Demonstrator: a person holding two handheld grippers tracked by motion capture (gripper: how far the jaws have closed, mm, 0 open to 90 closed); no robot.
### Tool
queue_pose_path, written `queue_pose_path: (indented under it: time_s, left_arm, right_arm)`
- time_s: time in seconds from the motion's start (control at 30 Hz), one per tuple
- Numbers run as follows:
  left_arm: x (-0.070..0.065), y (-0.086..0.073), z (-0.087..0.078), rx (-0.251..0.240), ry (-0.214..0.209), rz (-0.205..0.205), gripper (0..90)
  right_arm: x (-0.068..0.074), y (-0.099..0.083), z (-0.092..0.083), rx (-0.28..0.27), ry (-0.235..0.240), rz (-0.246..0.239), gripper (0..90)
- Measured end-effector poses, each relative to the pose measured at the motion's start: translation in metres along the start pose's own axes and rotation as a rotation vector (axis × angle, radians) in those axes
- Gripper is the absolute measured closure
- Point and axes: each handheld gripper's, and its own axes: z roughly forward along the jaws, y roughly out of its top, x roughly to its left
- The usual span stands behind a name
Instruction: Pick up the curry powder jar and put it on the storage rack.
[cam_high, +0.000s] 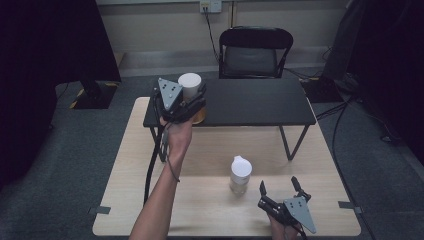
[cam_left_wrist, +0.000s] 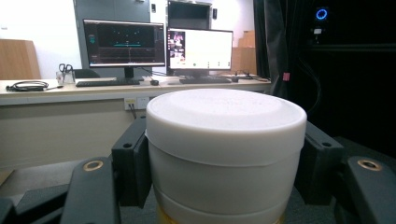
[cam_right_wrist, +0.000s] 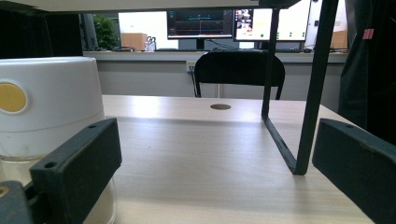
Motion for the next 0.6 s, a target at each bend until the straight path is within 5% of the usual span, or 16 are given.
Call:
queue_pose_path:
  time_s: [0.4,0.6]
  left_arm:
    - [0.0018,-0.0018,-0.0005,-0.005,-0.006,0.008,33.6]
    - [0.0074,-0.0036,-0.0002,-0.024,-0.031,0.015,17.3]
  right_arm:
    - [0.0001,-0.0001,0.0000,0.000,0.000,0.000,0.1]
    - [0.0001,0.0000,0.0000,0.000,0.000,0.000,0.1]
